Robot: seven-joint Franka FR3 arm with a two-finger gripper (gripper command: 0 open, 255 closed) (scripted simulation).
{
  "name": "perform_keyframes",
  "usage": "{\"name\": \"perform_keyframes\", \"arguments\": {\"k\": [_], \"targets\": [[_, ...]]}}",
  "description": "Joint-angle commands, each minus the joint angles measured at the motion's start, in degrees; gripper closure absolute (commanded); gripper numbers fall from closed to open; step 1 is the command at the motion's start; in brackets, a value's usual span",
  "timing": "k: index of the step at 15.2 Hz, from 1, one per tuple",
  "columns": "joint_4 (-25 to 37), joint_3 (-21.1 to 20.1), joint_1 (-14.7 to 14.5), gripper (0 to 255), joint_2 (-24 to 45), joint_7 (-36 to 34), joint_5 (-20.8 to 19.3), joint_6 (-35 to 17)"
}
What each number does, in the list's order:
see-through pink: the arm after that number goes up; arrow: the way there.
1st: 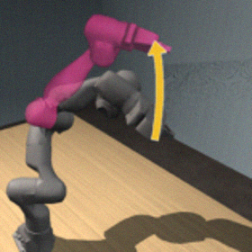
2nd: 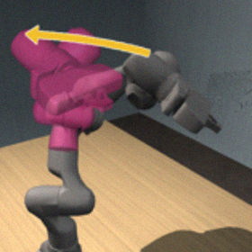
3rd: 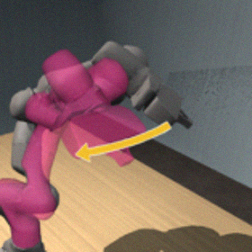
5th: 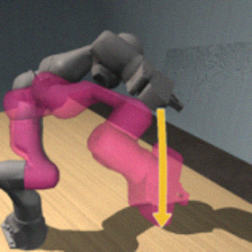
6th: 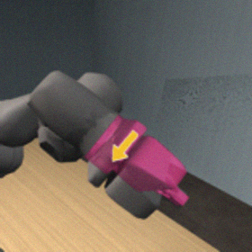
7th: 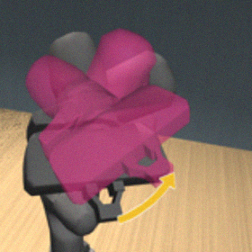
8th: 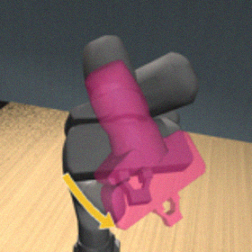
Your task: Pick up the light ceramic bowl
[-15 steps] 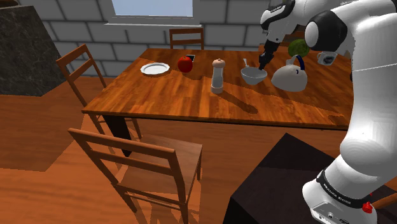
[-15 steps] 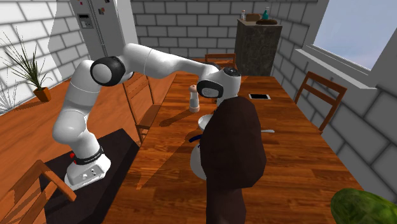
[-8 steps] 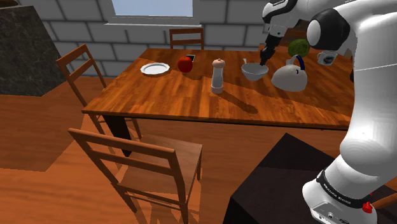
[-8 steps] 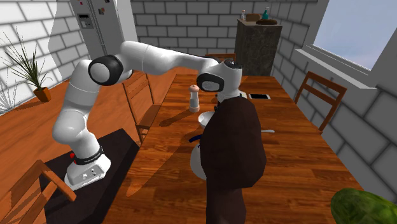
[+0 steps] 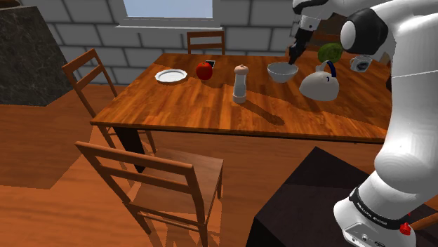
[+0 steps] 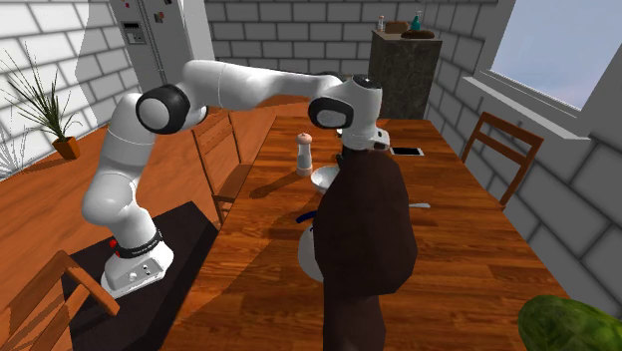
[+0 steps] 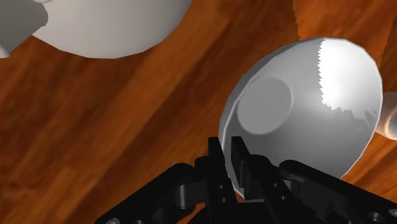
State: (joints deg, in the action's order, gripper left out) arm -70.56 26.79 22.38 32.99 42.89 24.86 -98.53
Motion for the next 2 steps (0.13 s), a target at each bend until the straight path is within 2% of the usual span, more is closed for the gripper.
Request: {"name": "perform_keyframes", "arguments": {"k": [1, 2], "targets": [[0.73, 0.04, 0.14, 255, -0.05, -0.16, -0.06, 0.77], [0.74, 0.03, 0.15, 255, -0.05, -0.16, -0.05, 0.77]]}}
